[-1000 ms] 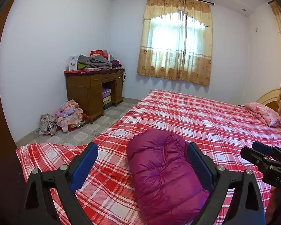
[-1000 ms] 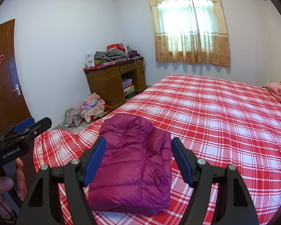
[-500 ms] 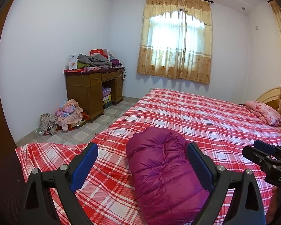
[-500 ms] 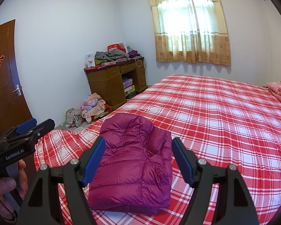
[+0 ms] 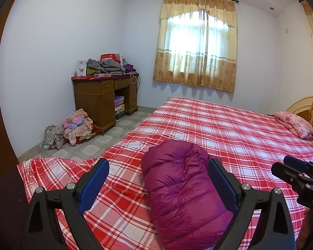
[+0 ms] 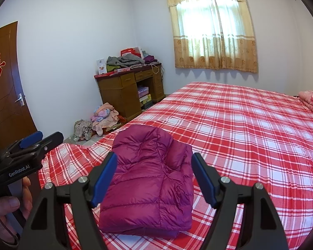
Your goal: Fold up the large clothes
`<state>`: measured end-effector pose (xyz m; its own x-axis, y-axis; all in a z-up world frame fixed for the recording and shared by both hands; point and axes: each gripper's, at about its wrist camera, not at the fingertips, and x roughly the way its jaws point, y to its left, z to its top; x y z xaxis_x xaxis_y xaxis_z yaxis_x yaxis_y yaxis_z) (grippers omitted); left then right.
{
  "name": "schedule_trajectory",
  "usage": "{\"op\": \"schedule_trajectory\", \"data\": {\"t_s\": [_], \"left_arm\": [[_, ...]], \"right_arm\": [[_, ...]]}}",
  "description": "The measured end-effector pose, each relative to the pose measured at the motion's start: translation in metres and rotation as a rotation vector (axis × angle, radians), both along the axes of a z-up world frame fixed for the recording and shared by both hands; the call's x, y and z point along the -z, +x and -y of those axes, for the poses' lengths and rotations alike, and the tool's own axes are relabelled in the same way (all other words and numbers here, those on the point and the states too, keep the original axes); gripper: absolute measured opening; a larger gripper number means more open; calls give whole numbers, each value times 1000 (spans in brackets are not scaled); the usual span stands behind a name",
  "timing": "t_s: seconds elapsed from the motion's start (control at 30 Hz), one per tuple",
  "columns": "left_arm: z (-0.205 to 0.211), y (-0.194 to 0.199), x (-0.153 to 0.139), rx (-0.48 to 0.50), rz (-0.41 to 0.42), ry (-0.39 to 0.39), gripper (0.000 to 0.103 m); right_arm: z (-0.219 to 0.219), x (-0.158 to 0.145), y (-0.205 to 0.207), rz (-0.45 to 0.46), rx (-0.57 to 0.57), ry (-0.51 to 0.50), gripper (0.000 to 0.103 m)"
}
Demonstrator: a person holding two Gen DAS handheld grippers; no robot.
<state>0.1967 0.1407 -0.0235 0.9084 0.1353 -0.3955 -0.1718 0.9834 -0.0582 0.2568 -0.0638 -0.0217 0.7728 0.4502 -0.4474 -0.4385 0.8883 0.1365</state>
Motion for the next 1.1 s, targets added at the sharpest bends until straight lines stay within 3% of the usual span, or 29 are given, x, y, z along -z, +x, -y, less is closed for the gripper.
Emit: {"op": "schedule_trajectory", "data": {"t_s": [0.7,1.1], "left_arm": [[-7,4,1,-47,-12,-21,96],[-3,6,5,-63,-13,23,96]], "right_arm": [[1,-1,0,8,-1,-1,77],[0,-1,1,9,-7,-3,77]]}}
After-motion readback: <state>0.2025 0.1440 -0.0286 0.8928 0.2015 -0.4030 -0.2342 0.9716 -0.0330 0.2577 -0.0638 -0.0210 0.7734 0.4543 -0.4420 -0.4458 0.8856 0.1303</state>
